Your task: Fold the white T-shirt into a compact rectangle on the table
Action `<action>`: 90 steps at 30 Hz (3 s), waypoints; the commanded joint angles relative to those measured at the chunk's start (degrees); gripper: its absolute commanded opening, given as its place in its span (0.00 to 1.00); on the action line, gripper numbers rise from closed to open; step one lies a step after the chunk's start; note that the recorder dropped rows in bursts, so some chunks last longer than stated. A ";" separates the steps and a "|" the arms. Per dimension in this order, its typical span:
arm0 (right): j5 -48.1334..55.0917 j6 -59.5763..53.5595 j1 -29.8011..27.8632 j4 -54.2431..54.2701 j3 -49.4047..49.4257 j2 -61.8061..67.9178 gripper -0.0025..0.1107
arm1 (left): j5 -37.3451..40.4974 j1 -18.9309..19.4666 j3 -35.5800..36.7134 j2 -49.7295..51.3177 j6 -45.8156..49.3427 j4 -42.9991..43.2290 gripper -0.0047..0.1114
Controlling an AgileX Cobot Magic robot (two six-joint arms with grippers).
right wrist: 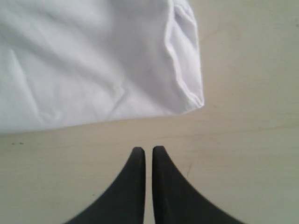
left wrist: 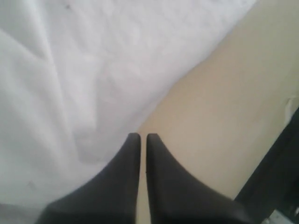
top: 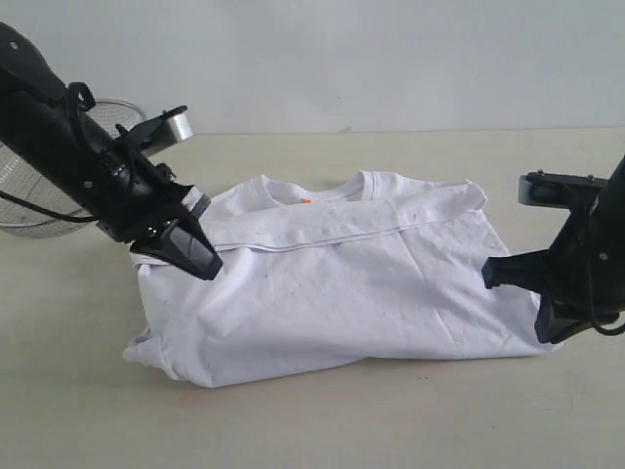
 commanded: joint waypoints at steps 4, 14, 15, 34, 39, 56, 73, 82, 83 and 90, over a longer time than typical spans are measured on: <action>-0.39 -4.31 -0.17 4.89 -0.01 -0.90 0.02 | -4.56 -6.03 -0.11 3.22 -5.11 6.10 0.08; 0.24 -6.34 -0.17 4.89 -0.01 -0.90 0.02 | -6.69 -6.99 -0.11 5.11 -20.05 29.59 0.08; 0.24 -6.34 -0.17 4.89 -0.01 -0.90 0.02 | -6.83 -6.99 -0.11 5.21 -21.33 31.81 0.08; -0.55 -8.81 -0.17 5.55 -0.01 -0.90 0.02 | -5.30 -6.85 -0.11 -3.91 -30.14 34.53 0.08; -1.36 -8.81 -0.17 5.77 -0.01 -0.90 0.02 | -9.97 -6.96 -0.11 -1.52 -20.38 22.14 0.08; -10.16 -18.80 -0.07 16.87 -3.51 9.09 0.02 | -17.29 -7.76 -0.11 8.09 -20.67 18.01 0.08; -11.03 -18.07 -0.07 16.88 -3.51 9.39 0.02 | -19.09 -7.76 6.62 9.10 -22.76 29.36 0.08; -9.11 -19.03 1.89 17.78 -3.51 9.39 0.02 | -18.25 -7.76 7.55 9.10 -21.97 28.08 0.08; -9.54 -18.92 2.43 17.64 -3.51 9.39 0.02 | -17.94 -7.76 7.55 9.10 -21.97 27.77 0.08; -10.12 -18.66 3.38 16.46 -3.51 9.43 0.02 | -15.44 -7.76 7.55 9.10 -21.08 26.70 0.08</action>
